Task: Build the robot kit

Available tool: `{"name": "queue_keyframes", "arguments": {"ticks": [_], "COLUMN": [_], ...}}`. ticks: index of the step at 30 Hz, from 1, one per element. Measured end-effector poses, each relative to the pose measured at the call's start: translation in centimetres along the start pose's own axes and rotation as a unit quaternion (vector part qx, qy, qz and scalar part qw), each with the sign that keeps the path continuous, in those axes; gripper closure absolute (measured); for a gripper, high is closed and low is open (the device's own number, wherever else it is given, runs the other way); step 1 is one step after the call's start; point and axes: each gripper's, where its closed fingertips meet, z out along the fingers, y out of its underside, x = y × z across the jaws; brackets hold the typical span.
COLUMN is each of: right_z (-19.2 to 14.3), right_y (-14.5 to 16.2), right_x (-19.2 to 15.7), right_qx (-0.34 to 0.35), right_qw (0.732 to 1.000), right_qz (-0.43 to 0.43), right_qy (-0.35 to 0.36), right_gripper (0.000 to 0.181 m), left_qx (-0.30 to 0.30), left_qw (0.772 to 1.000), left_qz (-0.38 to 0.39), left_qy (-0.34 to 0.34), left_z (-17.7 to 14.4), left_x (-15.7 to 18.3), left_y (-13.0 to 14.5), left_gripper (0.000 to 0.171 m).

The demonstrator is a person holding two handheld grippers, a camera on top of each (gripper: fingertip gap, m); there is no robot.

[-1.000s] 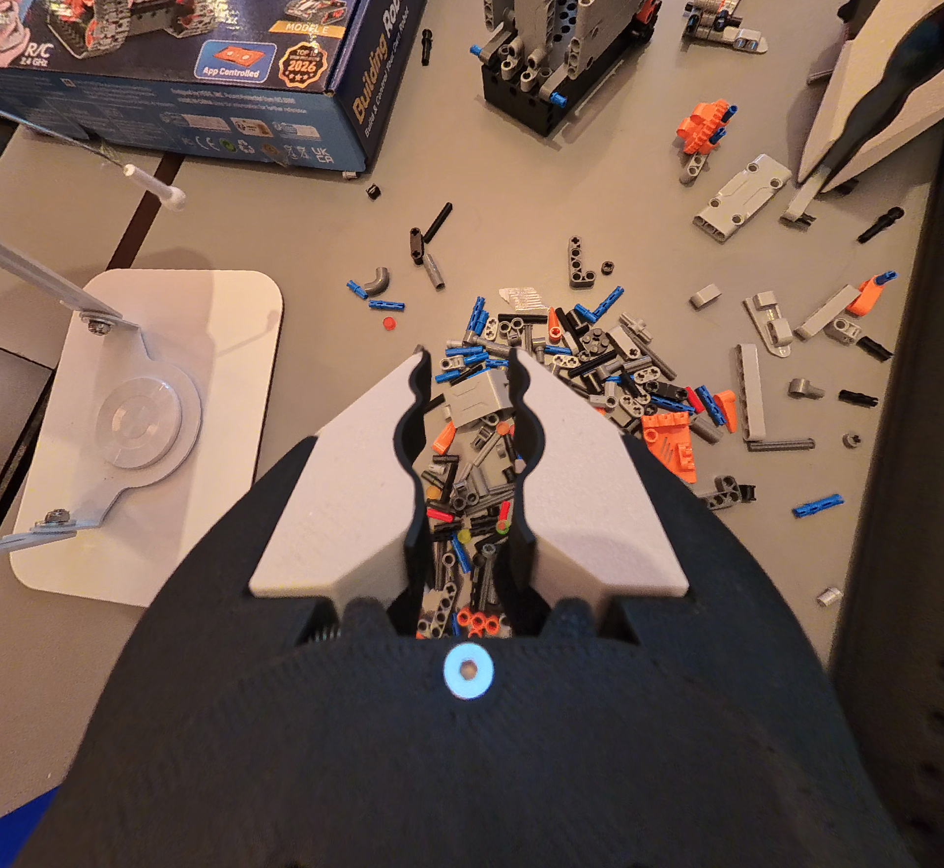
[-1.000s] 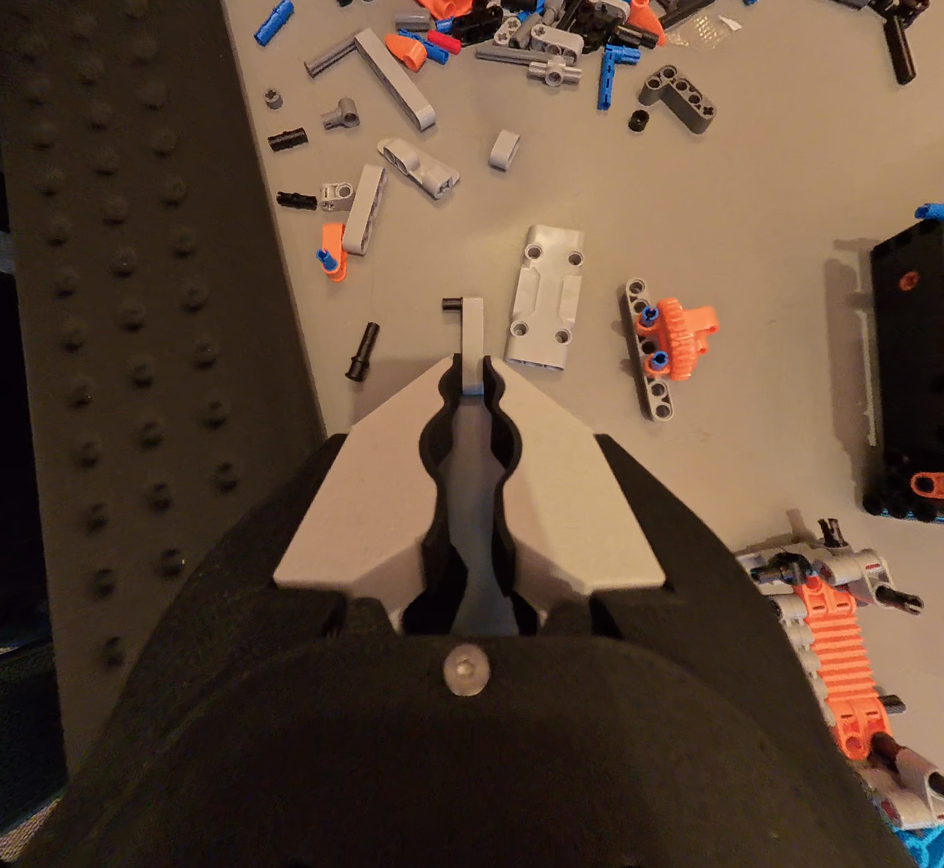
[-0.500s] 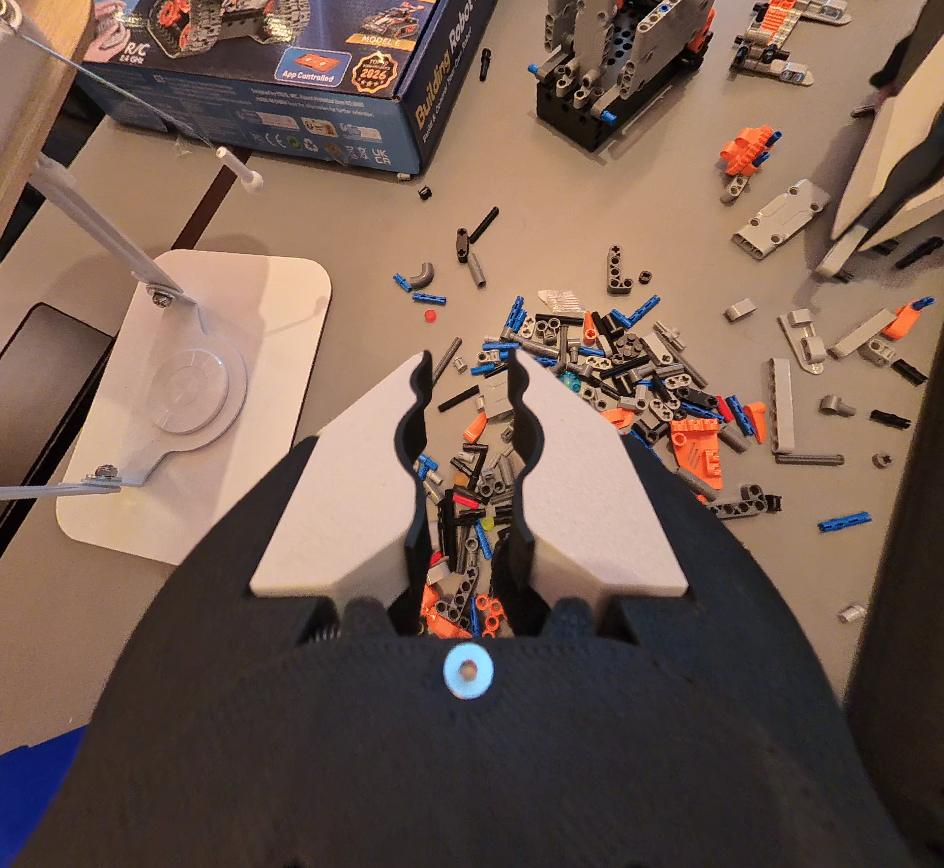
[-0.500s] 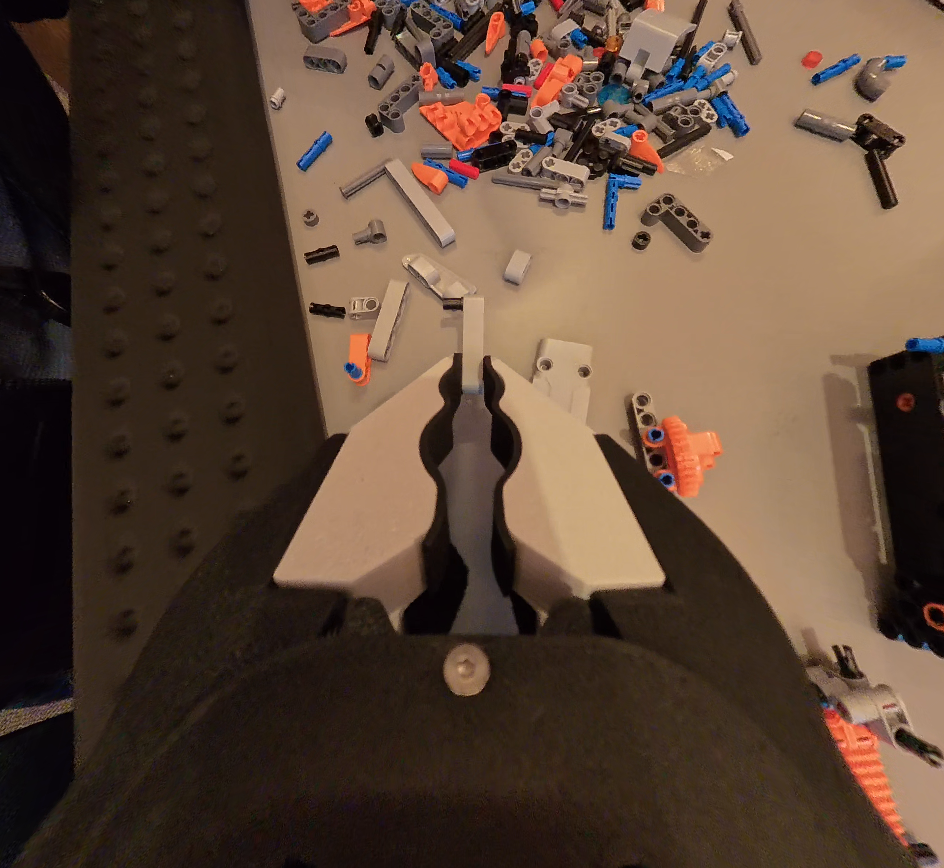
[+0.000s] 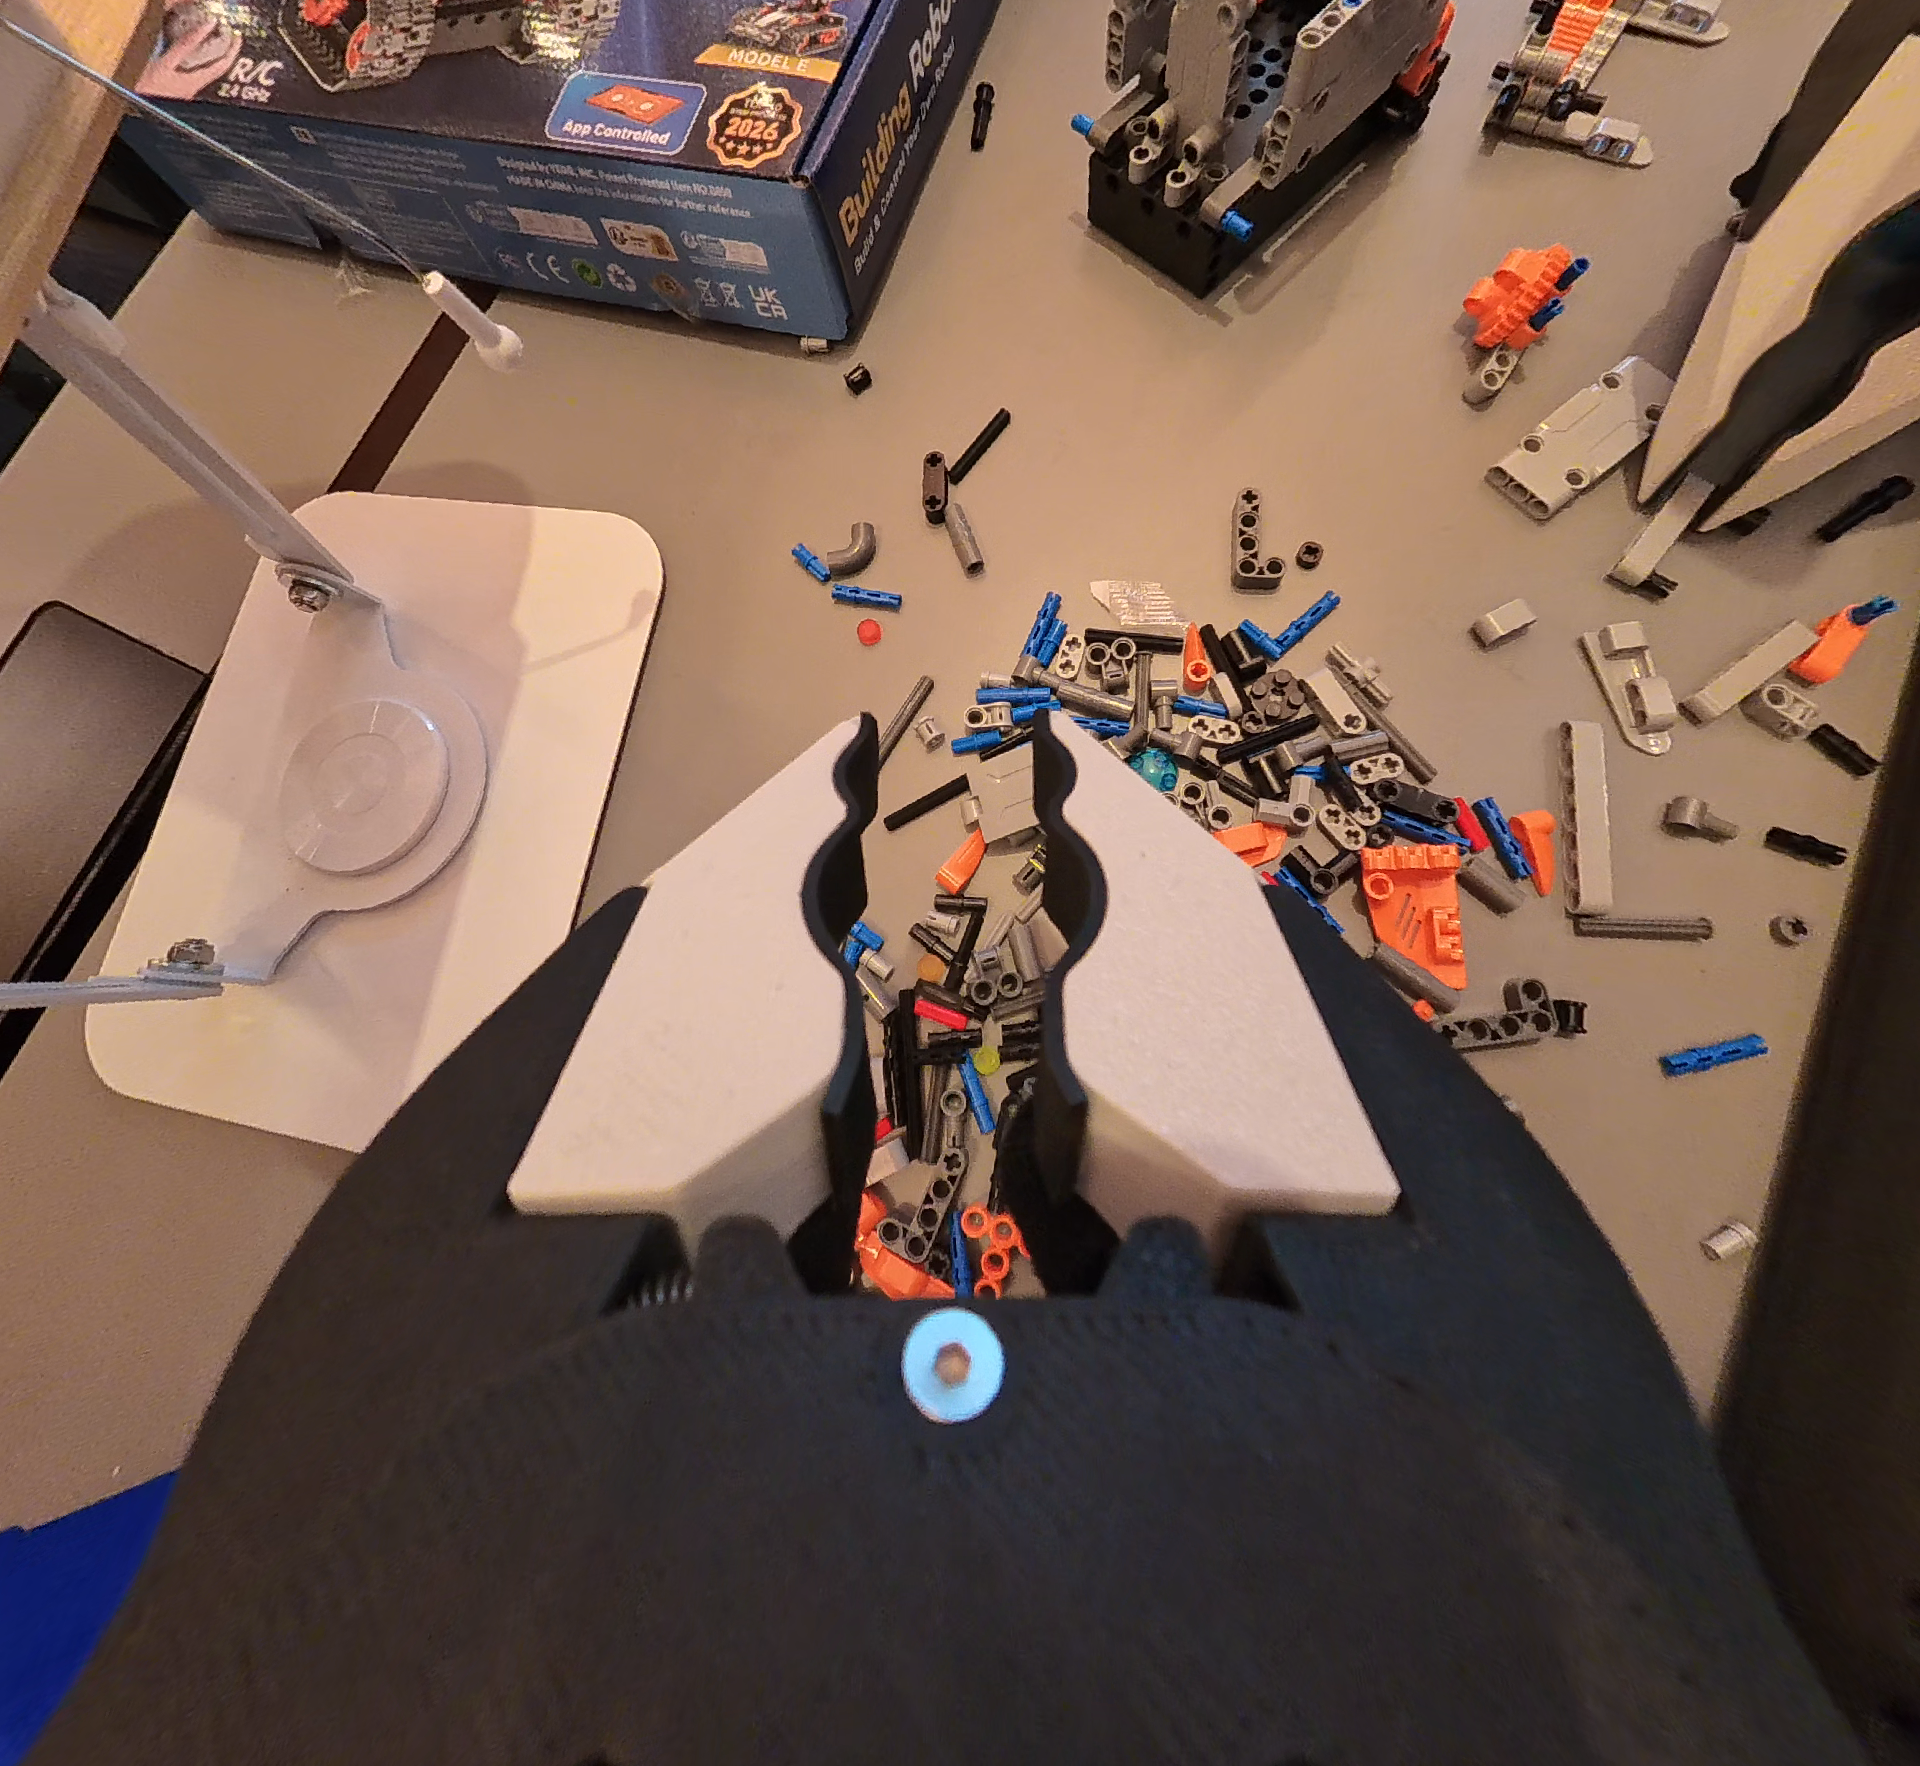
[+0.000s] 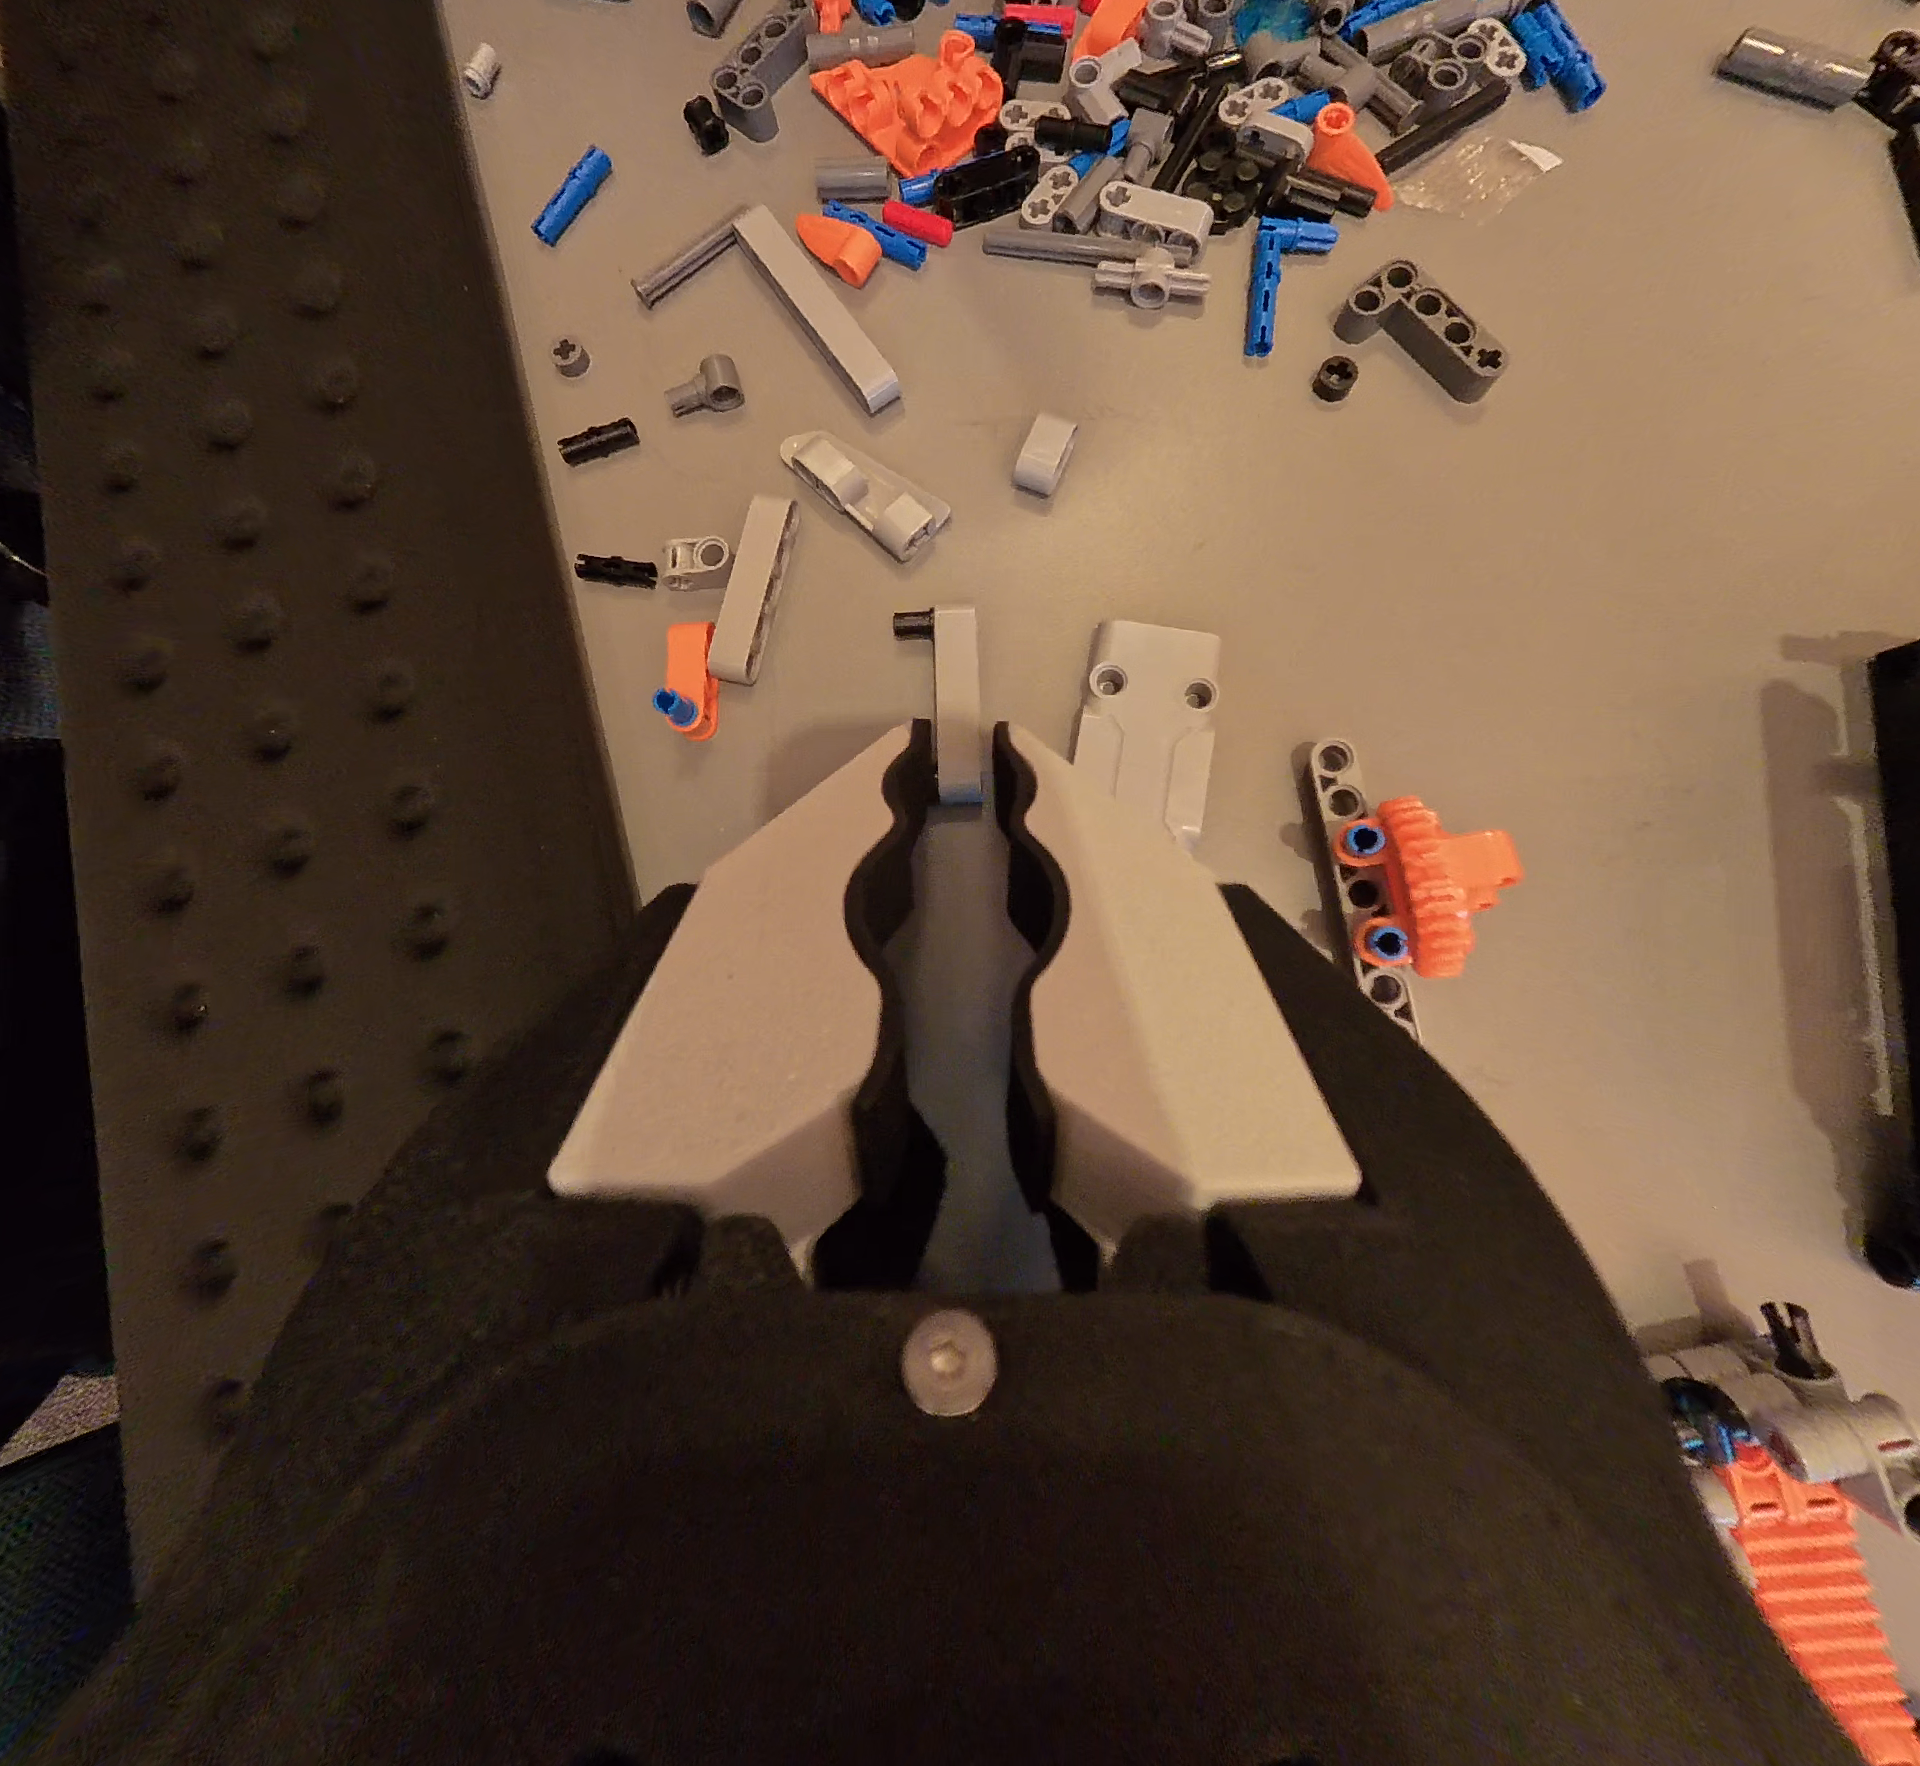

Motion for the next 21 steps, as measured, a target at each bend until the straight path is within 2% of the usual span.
{"name": "queue_keyframes", "arguments": {"ticks": [5,7,12,17,21], "right_z": [-0.3,-0.7,-2.6,-2.3,-2.3], "right_y": [-0.1,-0.2,-1.0,0.0,-0.2], "right_x": [-0.1,0.0,0.2,-0.3,-0.5], "right_qx": [0.007,0.017,0.070,0.047,0.053], "right_qw": [1.000,1.000,0.997,0.999,0.999], "right_qz": [-0.003,0.001,0.018,0.012,0.008], "right_qy": [0.001,0.002,0.002,-0.001,-0.005], "right_gripper": [0.174,0.168,0.169,0.168,0.165], "left_qx": [0.001,0.000,-0.004,-0.006,-0.007], "left_qw": [1.000,1.000,1.000,1.000,1.000], "left_qz": [-0.001,0.000,0.004,0.006,0.008], "left_qy": [0.002,0.004,0.009,0.012,0.018], "left_z": [0.1,0.2,0.5,0.7,1.0], "left_x": [0.1,0.2,0.6,0.8,1.1], "left_y": [0.0,0.0,-0.1,0.0,-0.1], "left_gripper": [0.145,0.145,0.144,0.144,0.145]}}
